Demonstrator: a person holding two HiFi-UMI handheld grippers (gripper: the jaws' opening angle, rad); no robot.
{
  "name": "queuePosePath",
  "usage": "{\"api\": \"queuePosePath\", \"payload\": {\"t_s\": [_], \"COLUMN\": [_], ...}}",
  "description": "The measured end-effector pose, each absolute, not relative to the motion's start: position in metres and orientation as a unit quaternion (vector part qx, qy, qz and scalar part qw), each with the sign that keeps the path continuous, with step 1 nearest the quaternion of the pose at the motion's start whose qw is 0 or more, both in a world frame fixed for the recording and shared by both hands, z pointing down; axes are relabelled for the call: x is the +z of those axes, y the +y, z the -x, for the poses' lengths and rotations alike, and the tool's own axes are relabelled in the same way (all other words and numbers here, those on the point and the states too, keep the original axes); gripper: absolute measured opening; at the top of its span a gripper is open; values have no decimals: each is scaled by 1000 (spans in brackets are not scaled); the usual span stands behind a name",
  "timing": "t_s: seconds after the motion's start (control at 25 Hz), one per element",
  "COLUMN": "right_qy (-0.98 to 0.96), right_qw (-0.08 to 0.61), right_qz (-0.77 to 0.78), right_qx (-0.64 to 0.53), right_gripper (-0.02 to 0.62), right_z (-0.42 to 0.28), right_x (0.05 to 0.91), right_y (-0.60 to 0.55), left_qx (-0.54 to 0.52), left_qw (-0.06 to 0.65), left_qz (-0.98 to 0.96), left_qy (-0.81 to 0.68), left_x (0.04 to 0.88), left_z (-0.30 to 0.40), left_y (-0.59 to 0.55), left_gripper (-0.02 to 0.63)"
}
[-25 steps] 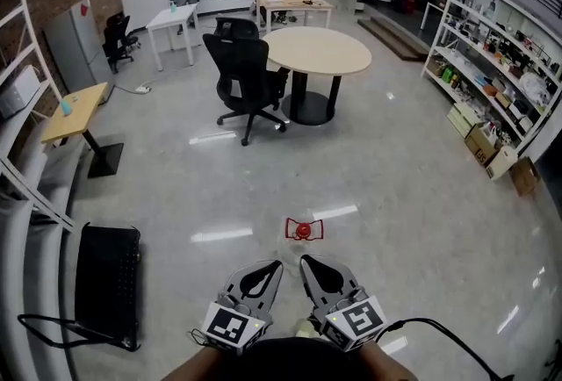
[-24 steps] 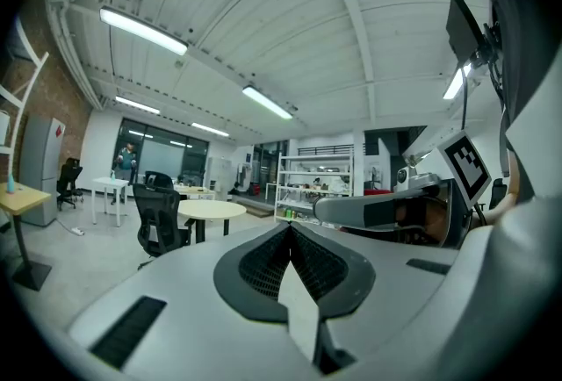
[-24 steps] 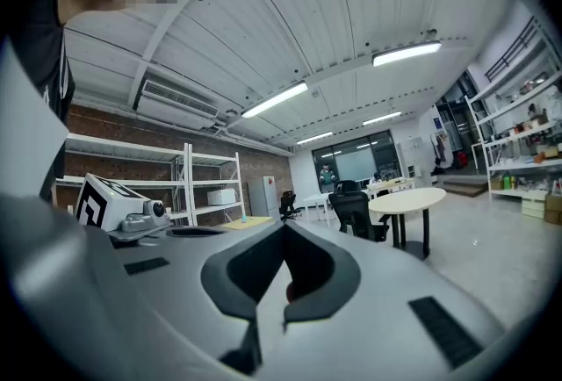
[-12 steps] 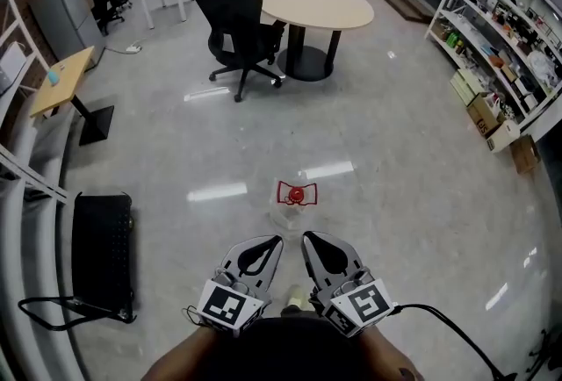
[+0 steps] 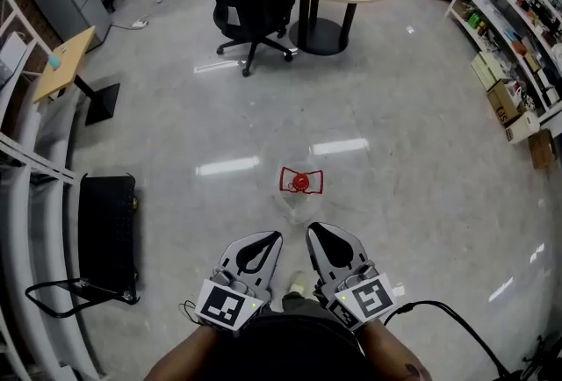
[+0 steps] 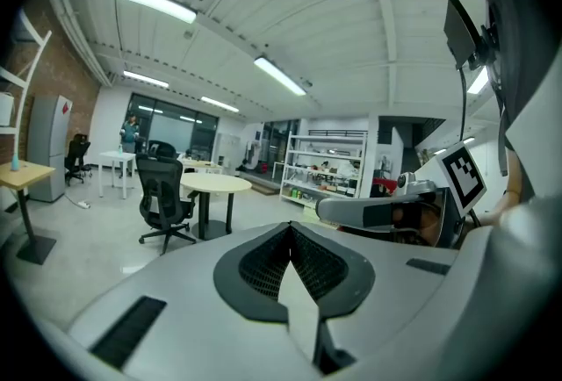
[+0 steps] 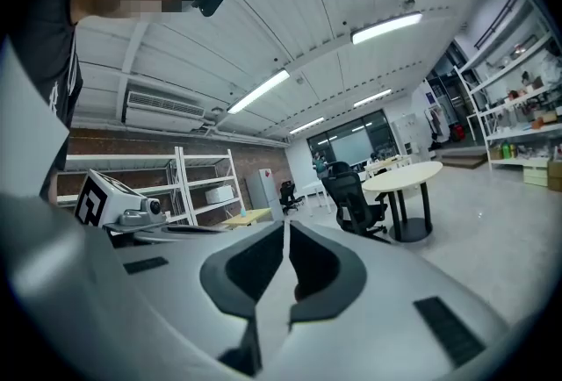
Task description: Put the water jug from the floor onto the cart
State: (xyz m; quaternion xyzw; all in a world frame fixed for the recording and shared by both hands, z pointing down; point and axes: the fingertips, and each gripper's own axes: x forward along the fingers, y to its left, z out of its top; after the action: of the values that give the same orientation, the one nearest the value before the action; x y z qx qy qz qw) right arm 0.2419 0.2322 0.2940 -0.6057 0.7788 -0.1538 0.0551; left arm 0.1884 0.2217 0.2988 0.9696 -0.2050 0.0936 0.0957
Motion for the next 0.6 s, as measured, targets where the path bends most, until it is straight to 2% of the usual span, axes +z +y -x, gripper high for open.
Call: {"api": "queuePosePath", "payload": {"t_s": [0.36,0.6], "right_qy": [749,729], "right_qw": [-3,-28], "right_qz": [635,650], "right_qx": [-188,-215], "right_gripper": [6,12], "right_z": [-261,-279], "right_x": [381,468], "right_y": [138,80], "left_qx": [109,131], "left_qw": [71,58], "left_qz": [-979,-984], "left_qy": [-158,-109], "left_x": [336,401], "left_z": [-200,-218], "left_y": [130,74], "left_gripper": [5,5]}}
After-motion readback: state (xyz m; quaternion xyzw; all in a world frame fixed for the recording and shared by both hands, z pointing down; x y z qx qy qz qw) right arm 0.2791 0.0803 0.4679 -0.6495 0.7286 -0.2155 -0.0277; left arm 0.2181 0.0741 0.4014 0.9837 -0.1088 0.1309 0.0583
